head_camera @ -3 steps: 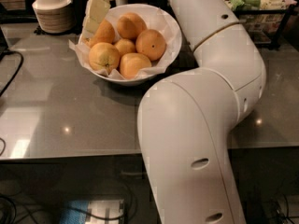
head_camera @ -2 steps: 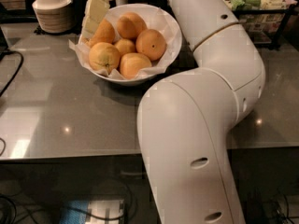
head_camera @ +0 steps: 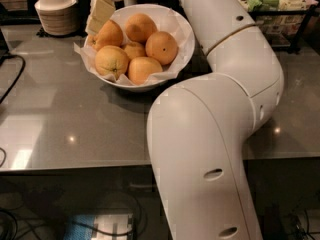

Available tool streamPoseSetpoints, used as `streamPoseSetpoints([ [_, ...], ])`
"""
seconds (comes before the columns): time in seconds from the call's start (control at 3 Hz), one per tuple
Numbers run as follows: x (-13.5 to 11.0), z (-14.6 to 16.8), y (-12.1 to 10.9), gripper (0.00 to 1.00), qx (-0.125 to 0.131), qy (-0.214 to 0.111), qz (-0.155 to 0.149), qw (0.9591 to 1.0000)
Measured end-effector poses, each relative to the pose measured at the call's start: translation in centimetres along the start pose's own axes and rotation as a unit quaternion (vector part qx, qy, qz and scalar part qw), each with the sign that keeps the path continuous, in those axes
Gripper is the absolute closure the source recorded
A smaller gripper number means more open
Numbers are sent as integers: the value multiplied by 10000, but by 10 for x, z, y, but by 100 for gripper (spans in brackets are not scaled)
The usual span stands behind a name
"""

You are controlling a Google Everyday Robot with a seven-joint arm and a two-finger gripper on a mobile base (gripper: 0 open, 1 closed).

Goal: Pick orange from white bowl

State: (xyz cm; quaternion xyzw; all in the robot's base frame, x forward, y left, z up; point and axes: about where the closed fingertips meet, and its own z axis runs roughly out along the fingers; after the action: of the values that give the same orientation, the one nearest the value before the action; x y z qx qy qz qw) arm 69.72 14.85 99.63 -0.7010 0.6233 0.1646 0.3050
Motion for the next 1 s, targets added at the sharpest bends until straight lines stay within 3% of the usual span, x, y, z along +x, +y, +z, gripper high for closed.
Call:
streamPoseSetpoints([
  [0.67, 1, -9, -8, 1, 297, -67, 75, 9995],
  [1.0, 7, -11, -13, 14, 446, -92, 235, 9987],
])
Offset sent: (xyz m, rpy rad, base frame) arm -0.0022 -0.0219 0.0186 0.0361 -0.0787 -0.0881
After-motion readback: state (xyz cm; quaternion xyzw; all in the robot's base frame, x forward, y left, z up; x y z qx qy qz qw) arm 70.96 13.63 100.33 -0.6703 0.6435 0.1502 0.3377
